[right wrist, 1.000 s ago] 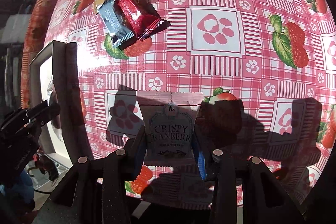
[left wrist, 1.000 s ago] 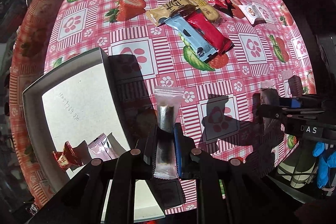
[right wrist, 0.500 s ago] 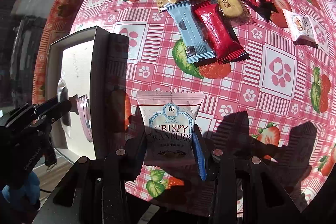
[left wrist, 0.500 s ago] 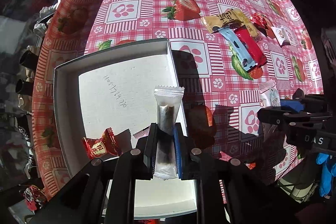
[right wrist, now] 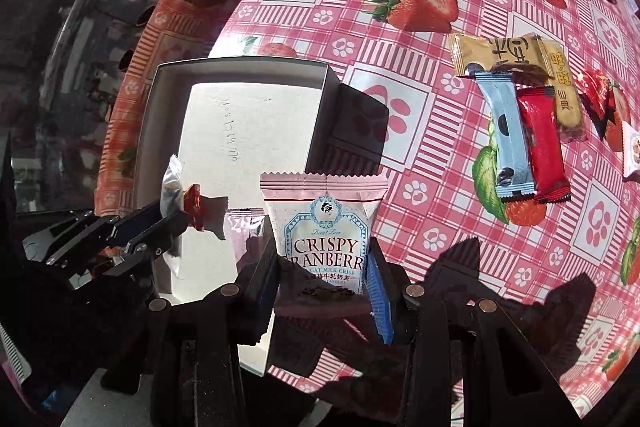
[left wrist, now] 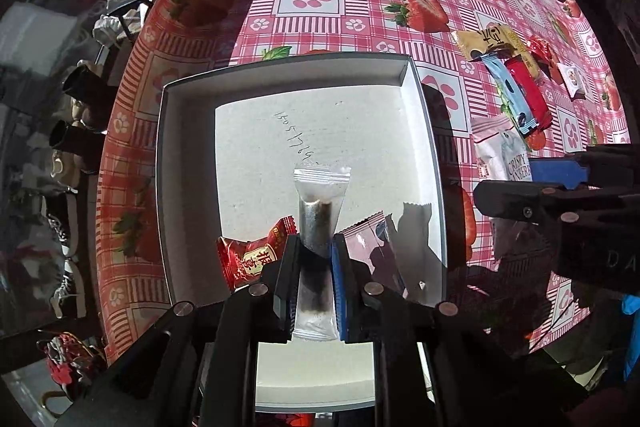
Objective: Organize snacks
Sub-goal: 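Lower both packets into the white box and open both tools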
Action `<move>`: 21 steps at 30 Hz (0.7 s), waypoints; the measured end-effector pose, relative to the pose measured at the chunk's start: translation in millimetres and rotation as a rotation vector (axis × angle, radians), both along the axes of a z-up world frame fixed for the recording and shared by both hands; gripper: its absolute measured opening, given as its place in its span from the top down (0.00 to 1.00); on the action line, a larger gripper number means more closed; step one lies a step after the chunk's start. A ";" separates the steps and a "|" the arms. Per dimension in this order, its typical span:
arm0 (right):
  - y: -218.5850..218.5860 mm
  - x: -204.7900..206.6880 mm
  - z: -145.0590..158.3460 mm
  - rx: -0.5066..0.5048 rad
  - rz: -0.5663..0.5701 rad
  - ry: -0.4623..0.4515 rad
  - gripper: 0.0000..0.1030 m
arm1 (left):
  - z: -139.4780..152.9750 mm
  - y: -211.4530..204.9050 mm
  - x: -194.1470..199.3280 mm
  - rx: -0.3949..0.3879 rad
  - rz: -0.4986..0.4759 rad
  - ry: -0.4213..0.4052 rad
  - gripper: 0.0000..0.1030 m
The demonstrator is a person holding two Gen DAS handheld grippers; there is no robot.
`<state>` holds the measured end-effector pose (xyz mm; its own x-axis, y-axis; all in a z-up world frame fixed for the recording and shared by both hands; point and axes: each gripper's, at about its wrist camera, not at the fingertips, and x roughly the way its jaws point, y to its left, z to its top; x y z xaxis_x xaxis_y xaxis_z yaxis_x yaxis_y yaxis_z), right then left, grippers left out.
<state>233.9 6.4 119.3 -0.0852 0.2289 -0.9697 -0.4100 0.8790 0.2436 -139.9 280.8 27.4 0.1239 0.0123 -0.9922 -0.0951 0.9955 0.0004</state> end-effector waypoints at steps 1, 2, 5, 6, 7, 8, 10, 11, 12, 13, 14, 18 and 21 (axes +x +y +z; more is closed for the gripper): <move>2.7 -3.2 -3.0 0.003 0.009 -0.001 0.59 | -0.5 2.1 -0.7 -0.001 0.002 0.001 0.84; 5.5 -3.5 -3.3 0.006 0.019 -0.001 0.59 | -1.2 4.2 -1.4 -0.002 0.004 0.002 0.84; 20.0 -5.0 -3.7 0.011 0.039 0.000 0.59 | -3.1 9.6 -5.1 -0.005 0.009 0.006 0.84; 21.7 -4.5 -3.8 0.012 0.044 0.001 0.59 | -4.3 10.8 -5.1 -0.006 0.009 0.009 0.84; 26.4 -5.2 -5.4 0.013 0.048 0.003 0.59 | -5.6 11.9 -5.4 -0.007 0.010 0.012 0.84; 29.7 -5.8 -6.4 0.015 0.051 0.005 0.59 | -6.8 13.0 -5.7 -0.007 0.010 0.015 0.84; 35.1 -6.9 -8.1 0.018 0.054 0.011 0.59 | -8.6 14.6 -7.1 -0.008 0.010 0.021 0.84; 36.8 -7.5 -8.4 0.020 0.055 0.015 0.59 | -9.3 15.1 -7.8 -0.008 0.010 0.023 0.84; 40.2 -7.5 -9.9 0.022 0.055 0.018 0.59 | -10.2 15.5 -8.1 -0.008 0.009 0.025 0.84; 40.0 -8.6 -8.2 0.024 0.057 0.020 0.59 | -10.7 15.9 -8.6 -0.007 0.008 0.026 0.84; 45.2 -9.1 -11.1 0.026 0.059 0.022 0.59 | -11.3 16.3 -9.3 -0.007 0.008 0.028 0.84; 52.4 -9.7 -12.4 0.033 0.063 0.033 0.59 | -13.5 17.9 -10.6 -0.004 0.011 0.036 0.83; 56.5 -9.9 -13.2 0.033 0.073 0.036 0.59 | -14.7 18.3 -11.2 0.000 0.014 0.043 0.79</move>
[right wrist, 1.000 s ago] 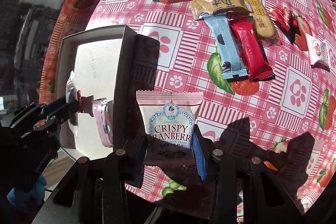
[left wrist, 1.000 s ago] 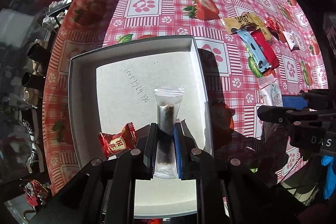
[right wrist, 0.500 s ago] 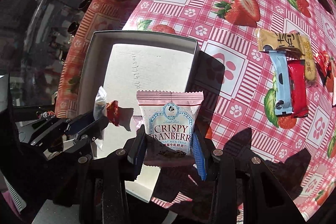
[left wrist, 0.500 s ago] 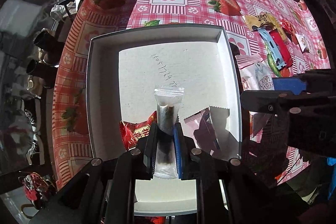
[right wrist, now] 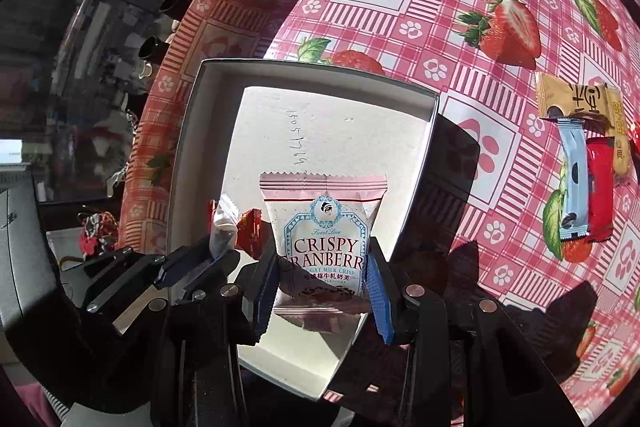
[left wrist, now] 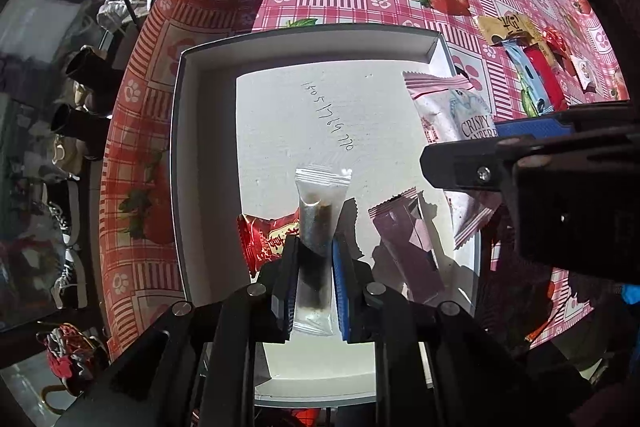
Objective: Organize snacks
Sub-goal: 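Lower both packets into the white box and open both tools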
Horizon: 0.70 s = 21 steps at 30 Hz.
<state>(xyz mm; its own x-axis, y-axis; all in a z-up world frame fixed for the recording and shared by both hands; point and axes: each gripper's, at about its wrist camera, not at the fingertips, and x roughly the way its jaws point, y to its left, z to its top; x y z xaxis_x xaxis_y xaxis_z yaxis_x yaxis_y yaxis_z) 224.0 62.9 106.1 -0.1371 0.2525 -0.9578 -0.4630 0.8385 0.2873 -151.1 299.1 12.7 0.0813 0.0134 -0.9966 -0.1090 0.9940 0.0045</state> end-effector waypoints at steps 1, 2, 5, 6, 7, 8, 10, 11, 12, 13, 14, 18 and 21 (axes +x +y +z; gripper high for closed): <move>1.6 -0.2 -1.3 0.000 0.004 0.004 0.59 | -0.4 0.1 -0.2 0.002 0.002 0.002 0.73; 2.5 -0.7 -2.4 0.000 0.010 0.009 0.59 | -0.3 0.2 -0.4 0.007 0.006 0.002 0.69; 2.9 -1.4 -5.5 -0.003 0.011 0.019 0.57 | 2.1 0.5 0.1 0.025 0.012 -0.010 0.42; 2.2 -1.4 -5.9 -0.002 0.009 0.022 0.57 | 3.3 0.3 0.6 0.028 0.013 -0.015 0.36; 0.3 -0.8 -5.4 -0.002 0.007 0.024 0.57 | 4.4 0.0 1.3 0.029 0.014 -0.018 0.32; -1.3 -0.3 -6.0 -0.006 0.004 0.024 0.48 | 5.1 -0.5 2.2 0.030 0.013 -0.019 0.31; -6.9 1.8 -5.3 -0.009 -0.015 0.016 0.18 | 6.4 -2.4 3.6 0.031 0.012 -0.020 0.29; -11.0 3.1 -4.2 -0.011 -0.028 0.006 0.13 | 6.5 -4.1 4.2 0.033 0.009 -0.017 0.28; -15.3 4.6 -4.6 -0.016 -0.040 0.005 0.13 | 6.3 -5.9 4.8 0.033 0.005 -0.014 0.27; -19.5 5.9 -5.9 -0.024 -0.052 0.006 0.13 | 6.4 -8.4 5.7 0.032 -0.001 -0.011 0.27; -26.1 8.7 -8.1 -0.036 -0.070 0.007 0.09 | 6.7 -11.4 6.6 0.030 -0.008 -0.009 0.27; -58.5 14.0 -17.0 -0.067 -0.152 0.024 0.00 | 9.0 -24.6 11.1 0.021 -0.039 -0.005 0.27; -90.6 14.9 -27.7 -0.090 -0.227 0.067 0.00 | 11.8 -36.5 17.7 0.008 -0.061 -0.002 0.27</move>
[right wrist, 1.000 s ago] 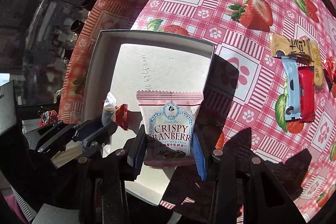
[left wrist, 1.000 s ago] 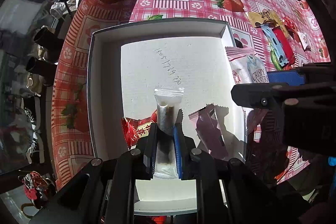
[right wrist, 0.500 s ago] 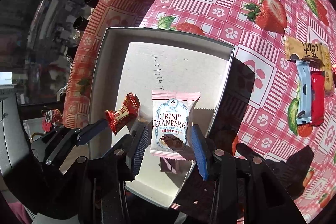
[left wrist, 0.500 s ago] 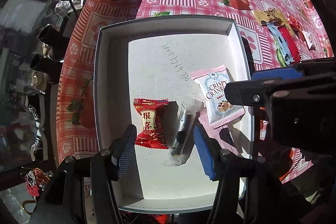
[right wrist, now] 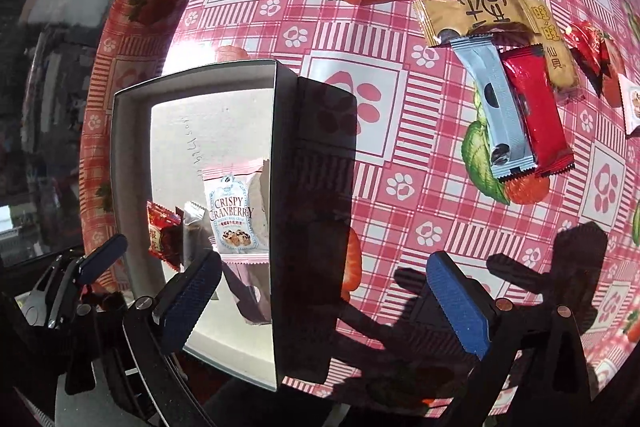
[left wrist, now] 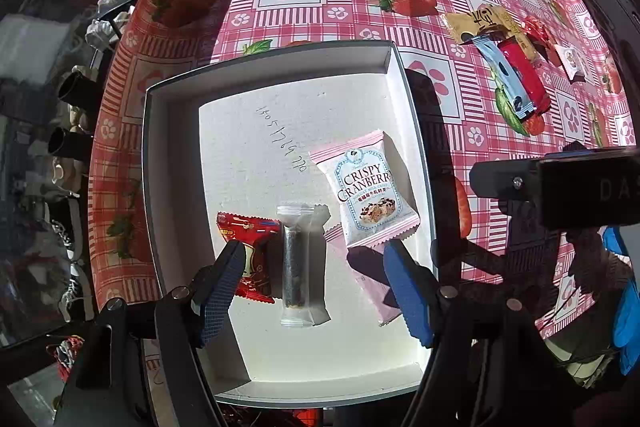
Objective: Organize snacks
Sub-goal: 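Lower both packets into the white box and open both tools, then grasp the blue bar with left tool while right tool grasps the red bar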
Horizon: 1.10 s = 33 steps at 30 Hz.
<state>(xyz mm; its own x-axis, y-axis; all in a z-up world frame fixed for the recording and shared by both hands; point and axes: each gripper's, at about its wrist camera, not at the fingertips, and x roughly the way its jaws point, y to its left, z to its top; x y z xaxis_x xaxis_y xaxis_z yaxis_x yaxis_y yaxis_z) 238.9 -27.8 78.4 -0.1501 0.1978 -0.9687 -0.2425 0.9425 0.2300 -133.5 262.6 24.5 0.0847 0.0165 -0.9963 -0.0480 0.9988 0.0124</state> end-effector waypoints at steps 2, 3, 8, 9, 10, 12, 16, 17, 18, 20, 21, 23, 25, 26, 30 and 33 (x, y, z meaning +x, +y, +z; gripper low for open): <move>-24.1 -1.7 -7.7 -0.017 -0.053 0.027 0.00 | 2.4 -9.1 5.7 -0.012 -0.017 0.001 0.27; -36.7 -3.4 -11.7 -0.025 -0.080 0.040 0.00 | 3.5 -13.8 8.6 -0.019 -0.027 0.001 0.27; -102.8 -14.2 -29.0 -0.064 -0.203 0.095 0.00 | 9.2 -46.8 29.6 -0.053 -0.085 0.003 0.27; -115.6 -16.2 -31.7 -0.070 -0.224 0.102 0.00 | 10.2 -54.6 34.4 -0.061 -0.097 0.004 0.26; -128.6 -18.1 -34.1 -0.078 -0.244 0.109 0.00 | 10.5 -62.0 39.7 -0.071 -0.106 0.006 0.26; -153.9 -20.6 -37.6 -0.090 -0.283 0.117 0.00 | 9.8 -76.3 50.7 -0.093 -0.120 0.014 0.25; -201.3 -22.1 -41.2 -0.094 -0.376 0.134 0.00 | 2.0 -101.6 75.9 -0.126 -0.119 0.038 0.25; -213.2 -21.5 -41.7 -0.094 -0.397 0.137 0.00 | -0.6 -106.9 82.3 -0.135 -0.113 0.046 0.25; -222.7 -20.6 -42.0 -0.096 -0.413 0.138 0.00 | -3.5 -111.3 88.5 -0.142 -0.105 0.054 0.25; -240.5 -18.2 -43.6 -0.100 -0.436 0.140 0.00 | -10.1 -119.8 101.1 -0.161 -0.084 0.070 0.25; -247.4 -16.9 -44.0 -0.101 -0.442 0.141 0.00 | -13.3 -122.9 107.0 -0.170 -0.072 0.075 0.25; -260.5 -13.3 -44.6 -0.105 -0.445 0.139 0.00 | -21.9 -129.7 121.3 -0.185 -0.043 0.090 0.25; -270.3 -7.0 -44.7 -0.115 -0.433 0.129 0.00 | -30.5 -134.7 134.3 -0.198 -0.013 0.106 0.25; -273.9 -3.7 -44.5 -0.122 -0.422 0.124 0.00 | -34.7 -136.8 140.2 -0.200 0.001 0.111 0.25; -289.8 11.8 -43.2 -0.134 -0.387 0.095 0.00 | -50.4 -141.3 159.5 -0.212 0.062 0.130 0.25; -298.1 25.2 -42.5 -0.127 -0.372 0.089 0.00 | -60.4 -143.8 170.7 -0.206 0.103 0.139 0.25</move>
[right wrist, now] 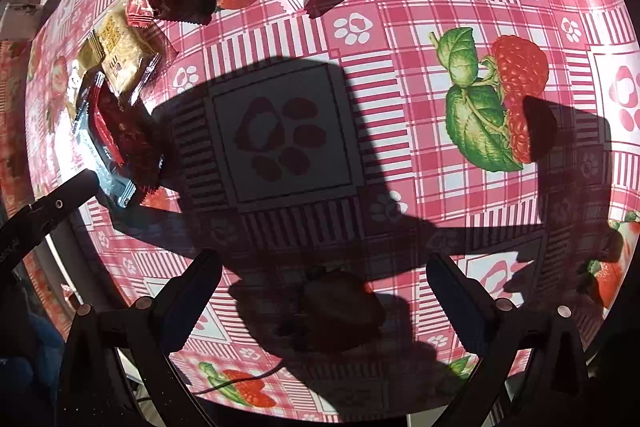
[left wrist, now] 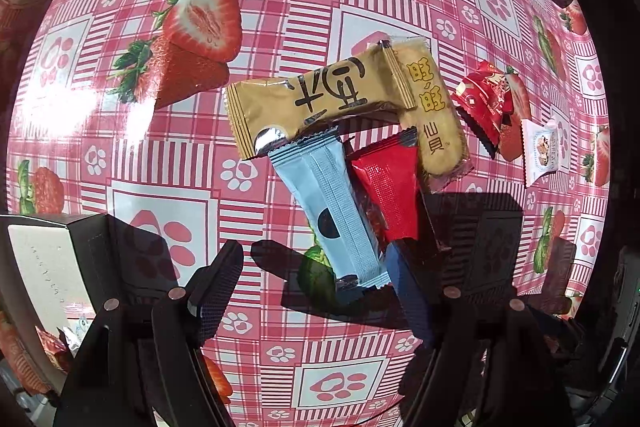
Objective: Organize snacks
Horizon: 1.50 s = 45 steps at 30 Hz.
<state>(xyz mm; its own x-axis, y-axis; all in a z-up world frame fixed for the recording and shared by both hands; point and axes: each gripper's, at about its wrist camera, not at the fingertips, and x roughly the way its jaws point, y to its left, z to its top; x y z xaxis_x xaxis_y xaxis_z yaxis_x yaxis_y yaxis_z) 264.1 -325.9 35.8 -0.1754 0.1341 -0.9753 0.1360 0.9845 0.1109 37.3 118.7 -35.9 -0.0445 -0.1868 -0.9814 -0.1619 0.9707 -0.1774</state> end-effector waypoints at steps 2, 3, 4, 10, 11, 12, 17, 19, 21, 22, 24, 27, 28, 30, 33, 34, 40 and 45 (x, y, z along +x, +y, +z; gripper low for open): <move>4.2 18.2 1.6 0.006 0.013 -0.004 0.00 | -5.7 -1.7 4.5 0.020 0.008 0.007 0.25; 4.4 20.2 1.6 0.006 0.022 -0.007 0.00 | -5.8 -3.7 6.1 0.044 0.005 -0.001 0.25; 6.5 21.9 1.3 0.006 0.030 -0.009 0.00 | -4.8 -6.4 7.0 0.066 -0.007 -0.016 0.25; 29.2 26.4 0.4 0.002 0.089 -0.020 0.00 | -2.2 -26.9 10.0 0.174 -0.108 -0.040 0.47; 42.1 25.7 4.9 0.000 0.100 -0.024 0.00 | -0.5 -27.7 9.3 0.175 -0.119 -0.046 0.53; 45.5 27.6 5.8 -0.001 0.108 -0.029 0.00 | 0.8 -27.6 8.6 0.174 -0.128 -0.046 0.67; 88.6 43.3 9.9 -0.009 0.162 -0.055 0.00 | 0.7 -9.4 -13.6 0.148 -0.122 -0.050 0.75; 104.2 52.2 11.3 -0.009 0.195 -0.074 0.00 | 0.4 -4.3 -21.4 0.141 -0.114 -0.059 0.75; 122.6 61.2 12.2 -0.004 0.233 -0.097 0.00 | -0.2 0.4 -26.9 0.136 -0.110 -0.072 0.75; 132.1 64.7 12.7 -0.006 0.254 -0.113 0.00 | -0.1 1.5 -27.1 0.128 -0.116 -0.076 0.75; 148.6 75.2 10.5 -0.008 0.296 -0.140 0.00 | 0.6 6.9 -28.2 0.120 -0.129 -0.076 0.74; 172.0 87.7 9.2 -0.025 0.346 -0.161 0.10 | -0.7 0.6 -26.6 0.133 -0.159 -0.077 0.70; 179.6 89.1 10.9 -0.060 0.364 -0.173 0.14 | -1.2 0.2 -27.8 0.148 -0.177 -0.084 0.70; 193.7 89.3 18.8 -0.104 0.397 -0.207 0.46 | -2.0 -8.9 -30.3 0.161 -0.203 -0.093 0.70; 196.5 86.5 25.2 -0.066 0.413 -0.190 0.75 | -4.8 -20.8 -44.7 0.136 -0.216 -0.087 0.72; 187.6 81.9 28.4 -0.058 0.406 -0.182 0.75 | -6.5 -24.5 -49.2 0.133 -0.220 -0.081 0.73; 113.0 8.6 23.0 -0.046 0.321 -0.151 0.75 | -11.6 -47.9 -109.7 0.119 -0.306 -0.048 0.73; 59.9 -61.3 14.6 -0.058 0.237 -0.075 0.75 | -14.7 -60.6 -140.4 0.121 -0.393 -0.024 0.56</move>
<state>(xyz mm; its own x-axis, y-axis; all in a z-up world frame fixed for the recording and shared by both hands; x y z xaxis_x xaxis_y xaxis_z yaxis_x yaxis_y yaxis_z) 202.8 -266.1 50.5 -0.1219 0.0411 -0.9917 -0.1058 0.9929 0.0542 -103.1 58.1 -50.6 -0.0666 -0.0429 -0.9969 0.2278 0.9720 -0.0571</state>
